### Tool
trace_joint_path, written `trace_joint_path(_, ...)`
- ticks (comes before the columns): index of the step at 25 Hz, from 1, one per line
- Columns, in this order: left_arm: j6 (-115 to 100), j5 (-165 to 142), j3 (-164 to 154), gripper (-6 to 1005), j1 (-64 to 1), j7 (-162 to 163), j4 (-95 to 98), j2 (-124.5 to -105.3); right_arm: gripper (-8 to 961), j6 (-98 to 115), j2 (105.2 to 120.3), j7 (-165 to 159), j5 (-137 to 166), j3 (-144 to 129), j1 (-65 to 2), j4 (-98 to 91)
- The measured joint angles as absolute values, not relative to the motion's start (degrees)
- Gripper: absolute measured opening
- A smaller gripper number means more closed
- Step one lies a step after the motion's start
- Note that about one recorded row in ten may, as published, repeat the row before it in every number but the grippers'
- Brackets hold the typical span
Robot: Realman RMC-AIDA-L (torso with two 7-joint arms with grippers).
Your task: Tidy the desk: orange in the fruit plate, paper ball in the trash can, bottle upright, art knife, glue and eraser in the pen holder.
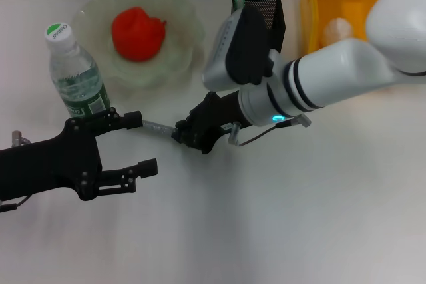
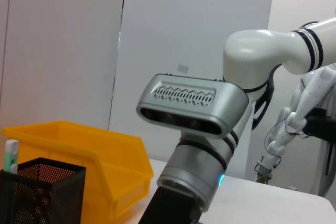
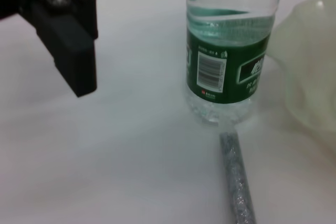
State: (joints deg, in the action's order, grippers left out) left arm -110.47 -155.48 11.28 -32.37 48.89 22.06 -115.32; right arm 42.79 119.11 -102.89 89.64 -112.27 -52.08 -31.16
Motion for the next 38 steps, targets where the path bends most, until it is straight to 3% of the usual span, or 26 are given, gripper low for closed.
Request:
trace_joint_path(12,-110.25,-153.18,11.30,853,-31.66,48.97,22.06,-115.16,131,60.14,119.12,-99.69,105.38,-92.35,-38.12,-47.19)
trace_joint_path(24,-112.47,-147.55,11.09,852,-30.11,50.56,21.22,-115.64,130,77.48,119.35,-82.76,101.40,-74.29,-26.00,-51.62)
trace_joint_path(31,-113.08,-144.88,11.41,850,-29.36,51.25,16.37,-116.03,130,86.74,119.12,-71.23,95.26,-64.81,-22.48,-46.93)
trace_joint_path(38,-112.99,-141.84,11.46,848,-29.86,51.24,12.39,-117.86,130,98.53,119.11,-60.67,92.48,-54.18,-22.64,-38.77)
